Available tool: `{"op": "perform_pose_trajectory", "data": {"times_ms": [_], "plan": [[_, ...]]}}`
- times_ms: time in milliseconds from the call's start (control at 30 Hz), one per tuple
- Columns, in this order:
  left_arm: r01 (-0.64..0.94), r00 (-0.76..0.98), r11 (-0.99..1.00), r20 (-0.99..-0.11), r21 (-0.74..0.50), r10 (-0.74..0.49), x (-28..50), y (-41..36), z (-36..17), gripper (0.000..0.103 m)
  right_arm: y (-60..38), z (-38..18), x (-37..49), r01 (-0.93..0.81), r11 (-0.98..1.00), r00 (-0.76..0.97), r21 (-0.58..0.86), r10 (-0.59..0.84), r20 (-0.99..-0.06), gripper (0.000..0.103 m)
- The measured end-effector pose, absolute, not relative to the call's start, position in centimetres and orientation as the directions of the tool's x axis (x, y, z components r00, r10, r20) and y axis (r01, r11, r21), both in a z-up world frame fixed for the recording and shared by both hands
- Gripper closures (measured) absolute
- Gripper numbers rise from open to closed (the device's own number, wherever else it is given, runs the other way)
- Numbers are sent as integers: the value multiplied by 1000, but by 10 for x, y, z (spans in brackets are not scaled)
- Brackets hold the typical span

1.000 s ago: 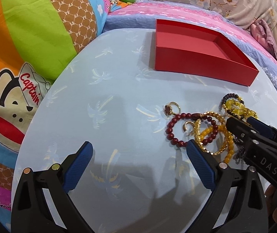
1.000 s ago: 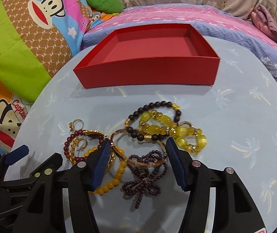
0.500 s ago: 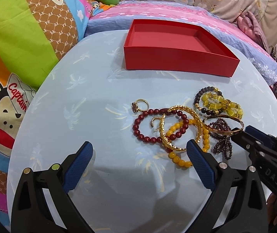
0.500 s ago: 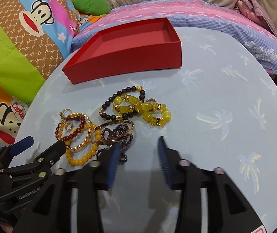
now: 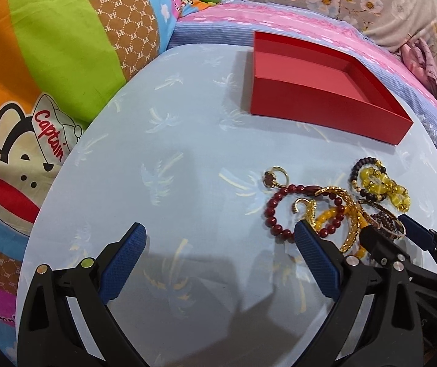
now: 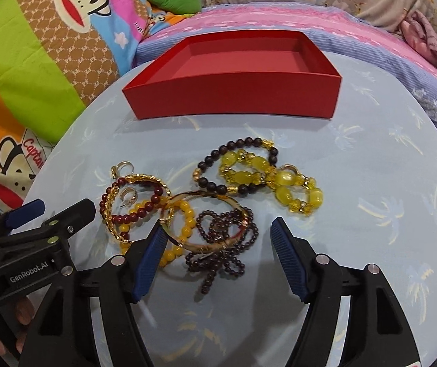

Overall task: Organize jewelry
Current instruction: 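Grasp the rose-gold studded bangle with the right tool while the left tool grasps the gold twisted bangle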

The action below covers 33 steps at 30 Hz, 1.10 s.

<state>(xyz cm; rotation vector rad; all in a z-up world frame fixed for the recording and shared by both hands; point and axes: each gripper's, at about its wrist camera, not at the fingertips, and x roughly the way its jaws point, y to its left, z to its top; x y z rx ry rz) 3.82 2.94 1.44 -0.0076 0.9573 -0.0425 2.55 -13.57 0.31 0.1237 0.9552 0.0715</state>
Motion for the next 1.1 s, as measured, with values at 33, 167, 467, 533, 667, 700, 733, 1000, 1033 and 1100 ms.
{"op": "perform_pose_trajectory", "data": {"times_ms": [33, 167, 467, 533, 667, 700, 733, 1000, 1033, 1100], "plan": [[29, 574, 999, -818, -26, -38, 39, 30, 14, 10, -135, 3, 27, -8, 990, 577, 141, 120, -808, 35], [25, 568, 999, -822, -32, -41, 40, 32, 12, 10, -137, 3, 34, -1, 988, 577, 154, 127, -807, 35], [32, 562, 999, -826, -34, -46, 39, 31, 11, 10, -130, 0, 35, -33, 996, 592, 82, 85, -802, 40], [39, 563, 999, -825, -33, -50, 37, 29, 11, 10, -128, 0, 32, -47, 997, 592, 56, 73, -803, 50], [56, 564, 998, -824, -34, -60, 34, 23, 12, 10, -134, 2, 24, -36, 997, 594, 72, 79, -801, 50], [60, 564, 998, -823, -35, -63, 34, 22, 12, 10, -137, 3, 22, -30, 996, 595, 82, 83, -799, 50], [65, 564, 997, -823, -35, -66, 33, 20, 13, 10, -139, 4, 20, -25, 996, 597, 90, 87, -797, 50], [115, 559, 992, -822, -55, -111, 25, 8, 16, 10, -159, 18, -2, 37, 992, 635, 118, 68, -770, 50], [123, 557, 991, -822, -59, -118, 24, 5, 16, 10, -162, 19, -5, 48, 992, 636, 118, 60, -769, 50], [144, 550, 987, -824, -68, -137, 21, -1, 16, 10, -170, 19, -9, 72, 990, 638, 121, 48, -769, 50]]}}
